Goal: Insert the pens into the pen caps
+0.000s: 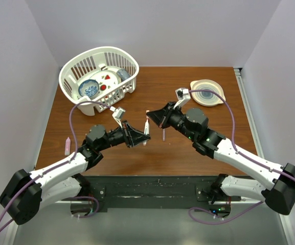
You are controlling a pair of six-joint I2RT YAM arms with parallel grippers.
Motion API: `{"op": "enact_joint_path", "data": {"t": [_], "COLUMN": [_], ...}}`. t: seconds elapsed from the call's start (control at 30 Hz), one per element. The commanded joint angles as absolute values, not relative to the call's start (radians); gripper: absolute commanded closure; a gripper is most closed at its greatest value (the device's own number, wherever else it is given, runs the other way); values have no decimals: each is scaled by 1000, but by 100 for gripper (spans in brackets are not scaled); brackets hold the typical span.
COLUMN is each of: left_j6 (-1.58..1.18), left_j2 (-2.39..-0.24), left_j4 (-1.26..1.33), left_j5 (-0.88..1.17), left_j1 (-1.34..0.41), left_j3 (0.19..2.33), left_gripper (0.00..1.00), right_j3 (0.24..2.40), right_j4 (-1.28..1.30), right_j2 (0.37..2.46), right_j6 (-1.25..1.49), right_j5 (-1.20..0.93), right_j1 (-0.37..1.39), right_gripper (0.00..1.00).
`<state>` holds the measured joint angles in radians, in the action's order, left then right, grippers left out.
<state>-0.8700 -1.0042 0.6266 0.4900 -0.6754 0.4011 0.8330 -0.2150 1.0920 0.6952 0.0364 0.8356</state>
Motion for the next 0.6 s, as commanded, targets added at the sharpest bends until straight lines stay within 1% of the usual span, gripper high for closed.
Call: {"op": "enact_joint_path", "data": {"t": [0.0, 0.33, 0.57], "left_j6": [-856, -853, -865], "left_j2": [-999, -1012, -1012], "left_j4": [726, 732, 745], "left_j5": [463, 479, 476], "left_j1": [-672, -672, -672], "left_j3": [433, 434, 403], "left_gripper": [100, 100, 100], "right_j3": [870, 867, 922], "right_j4": [-184, -183, -163], "right_j2": [1095, 1089, 1098], "right_j6": [690, 686, 661], "right_j5": [32, 35, 55], "right_j1": [851, 850, 850], "right_gripper": [100, 100, 100]}}
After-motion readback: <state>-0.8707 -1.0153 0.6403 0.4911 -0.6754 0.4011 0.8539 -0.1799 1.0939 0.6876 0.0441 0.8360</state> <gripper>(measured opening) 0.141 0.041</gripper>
